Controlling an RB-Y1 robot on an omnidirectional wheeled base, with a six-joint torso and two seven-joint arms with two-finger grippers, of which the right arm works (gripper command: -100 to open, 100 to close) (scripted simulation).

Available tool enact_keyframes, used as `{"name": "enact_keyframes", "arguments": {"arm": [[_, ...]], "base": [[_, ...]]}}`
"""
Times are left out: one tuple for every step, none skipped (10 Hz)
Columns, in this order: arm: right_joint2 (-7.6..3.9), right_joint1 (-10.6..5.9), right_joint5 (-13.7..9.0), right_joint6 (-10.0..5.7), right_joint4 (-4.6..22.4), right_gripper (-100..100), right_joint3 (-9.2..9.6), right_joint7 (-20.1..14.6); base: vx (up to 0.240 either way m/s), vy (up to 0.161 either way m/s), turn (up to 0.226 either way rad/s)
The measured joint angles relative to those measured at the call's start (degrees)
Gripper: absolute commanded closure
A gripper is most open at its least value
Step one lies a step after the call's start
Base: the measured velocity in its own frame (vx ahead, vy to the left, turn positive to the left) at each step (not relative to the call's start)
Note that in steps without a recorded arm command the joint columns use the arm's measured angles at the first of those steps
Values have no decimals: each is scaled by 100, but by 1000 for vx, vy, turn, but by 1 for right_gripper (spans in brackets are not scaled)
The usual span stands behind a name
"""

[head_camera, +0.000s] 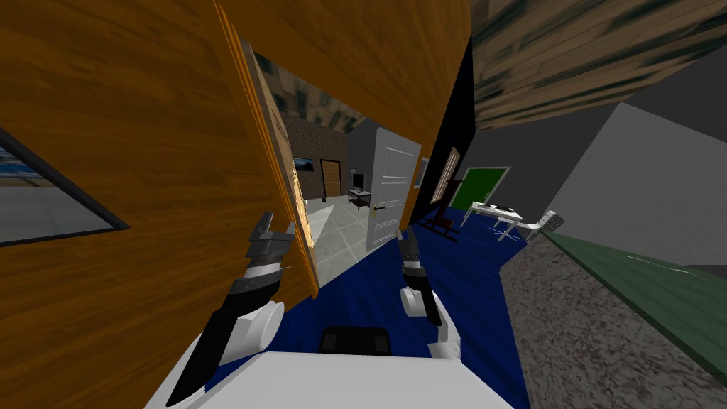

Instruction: Push the door open

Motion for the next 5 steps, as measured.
{"name": "enact_keyframes", "arguments": {"arm": [[-14,-74,30,22,115,-100,18,-42],[-32,-154,59,29,260,-100,32,-89],[-30,-237,96,25,417,-100,59,-124],[-52,-316,124,14,579,-100,72,-173],[-75,-412,150,39,712,-100,79,-228]], "base": [[85,-91,44],[106,-105,39],[93,-97,55],[67,-93,46],[63,-111,47]]}}
